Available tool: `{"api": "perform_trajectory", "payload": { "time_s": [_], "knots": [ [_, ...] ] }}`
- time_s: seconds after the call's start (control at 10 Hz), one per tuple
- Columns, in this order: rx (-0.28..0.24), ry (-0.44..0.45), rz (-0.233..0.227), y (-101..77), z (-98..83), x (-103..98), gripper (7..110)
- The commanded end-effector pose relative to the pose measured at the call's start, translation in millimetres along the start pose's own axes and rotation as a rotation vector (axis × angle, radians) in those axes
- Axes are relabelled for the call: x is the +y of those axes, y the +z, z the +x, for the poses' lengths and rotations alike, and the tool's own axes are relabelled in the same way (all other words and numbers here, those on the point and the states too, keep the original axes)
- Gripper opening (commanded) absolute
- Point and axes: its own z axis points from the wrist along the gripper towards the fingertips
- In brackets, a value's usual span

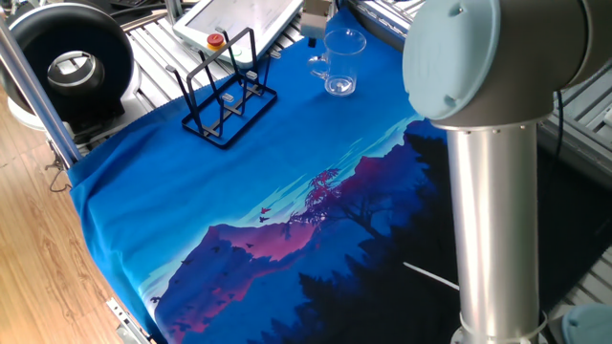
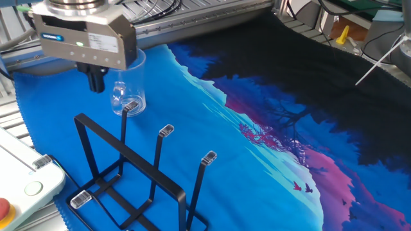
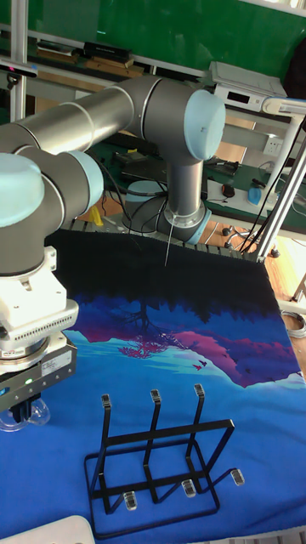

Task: Put the cup on the cup rack

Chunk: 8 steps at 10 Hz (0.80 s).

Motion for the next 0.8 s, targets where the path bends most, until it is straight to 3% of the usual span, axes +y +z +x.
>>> {"api": "perform_trajectory", "payload": {
  "time_s": [0.0, 0.2, 0.4, 0.7],
  "knots": [
    [0.054, -0.071, -0.004, 3.3, 17.4, 6.4, 7],
    [0.080, -0.129, -0.001, 3.1, 23.3, 6.1, 7],
    [0.034, -0.209, -0.029, 0.2, 7.7, 15.9, 7],
    [-0.050, -0.279, -0.110, -5.4, -16.1, 45.4, 7]
  ]
}}
